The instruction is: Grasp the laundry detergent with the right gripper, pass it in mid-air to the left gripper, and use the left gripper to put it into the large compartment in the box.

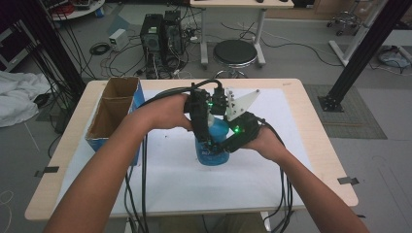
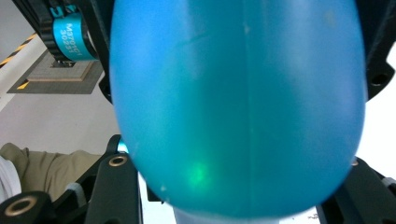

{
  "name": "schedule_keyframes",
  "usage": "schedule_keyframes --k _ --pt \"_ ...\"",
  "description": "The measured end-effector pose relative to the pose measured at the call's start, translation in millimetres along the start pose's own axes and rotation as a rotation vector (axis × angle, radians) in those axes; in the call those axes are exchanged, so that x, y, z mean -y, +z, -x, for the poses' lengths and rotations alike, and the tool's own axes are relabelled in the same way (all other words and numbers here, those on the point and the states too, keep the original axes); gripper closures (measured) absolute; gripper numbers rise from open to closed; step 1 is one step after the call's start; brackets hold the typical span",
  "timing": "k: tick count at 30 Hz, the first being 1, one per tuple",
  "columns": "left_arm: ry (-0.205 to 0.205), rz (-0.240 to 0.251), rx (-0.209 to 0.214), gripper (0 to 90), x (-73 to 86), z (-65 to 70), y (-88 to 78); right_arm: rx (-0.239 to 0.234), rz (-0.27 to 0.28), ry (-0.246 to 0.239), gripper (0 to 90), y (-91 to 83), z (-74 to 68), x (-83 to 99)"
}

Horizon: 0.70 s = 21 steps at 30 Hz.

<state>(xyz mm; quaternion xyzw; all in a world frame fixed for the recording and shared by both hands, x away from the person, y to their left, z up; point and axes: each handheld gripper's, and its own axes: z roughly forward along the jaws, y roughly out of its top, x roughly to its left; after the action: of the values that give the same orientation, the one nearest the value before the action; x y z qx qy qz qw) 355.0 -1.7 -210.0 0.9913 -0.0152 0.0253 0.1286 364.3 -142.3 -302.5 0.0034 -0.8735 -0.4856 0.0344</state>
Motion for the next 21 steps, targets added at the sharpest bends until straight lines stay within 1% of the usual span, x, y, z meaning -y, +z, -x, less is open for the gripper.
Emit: schedule_keyframes --k 3,5,8,10,14,16,21 --pt "0.0 -0.008 -0.006 26.6 0.8 -0.2 0.5 -0.001 0.0 0.003 45.6 0.1 0.0 -0.2" --pt "-0.001 -0.008 -0.003 28.3 1.3 -0.3 0.7 0.001 0.002 0.002 45.6 0.1 0.0 -0.2" --pt "0.001 -0.008 -0.005 28.6 1.1 -0.2 1.1 -0.002 0.003 0.004 45.6 0.2 -0.2 -0.2" --pt "0.01 -0.008 0.0 31.5 0.8 -0.3 1.0 -0.004 0.004 0.003 45.6 0.2 0.0 -0.2" --pt "0.013 -0.009 -0.004 32.3 0.1 0.3 1.7 -0.002 0.004 0.009 45.6 0.5 -0.2 0.0" --pt "0.019 -0.011 0.0 34.8 -0.1 0.7 1.6 -0.001 0.002 0.013 45.6 0.6 -0.2 0.2" --pt "0.021 -0.005 0.002 37.0 0.1 1.7 1.2 -0.006 0.003 0.006 45.6 -0.1 0.7 0.6"
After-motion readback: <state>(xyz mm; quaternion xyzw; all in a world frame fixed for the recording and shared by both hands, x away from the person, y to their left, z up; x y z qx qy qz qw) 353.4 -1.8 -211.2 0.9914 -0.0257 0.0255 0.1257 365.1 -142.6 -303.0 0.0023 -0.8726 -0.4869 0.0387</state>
